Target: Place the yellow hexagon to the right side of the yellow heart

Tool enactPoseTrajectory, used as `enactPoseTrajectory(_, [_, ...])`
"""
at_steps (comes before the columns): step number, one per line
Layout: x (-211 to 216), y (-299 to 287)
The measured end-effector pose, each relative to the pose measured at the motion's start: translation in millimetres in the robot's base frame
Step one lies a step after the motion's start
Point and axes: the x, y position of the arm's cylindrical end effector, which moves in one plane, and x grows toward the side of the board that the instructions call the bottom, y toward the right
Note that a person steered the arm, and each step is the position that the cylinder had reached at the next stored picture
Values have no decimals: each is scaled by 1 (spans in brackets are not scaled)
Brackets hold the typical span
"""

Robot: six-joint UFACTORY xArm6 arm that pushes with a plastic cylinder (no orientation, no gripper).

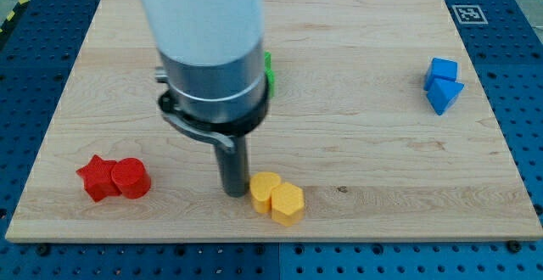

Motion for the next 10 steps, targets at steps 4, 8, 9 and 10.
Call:
enactPoseTrajectory(4, [11,-43])
enactPoseTrajectory(8, [46,62])
enactPoseTrajectory(9, [46,65])
enactPoseTrajectory(10, [46,57])
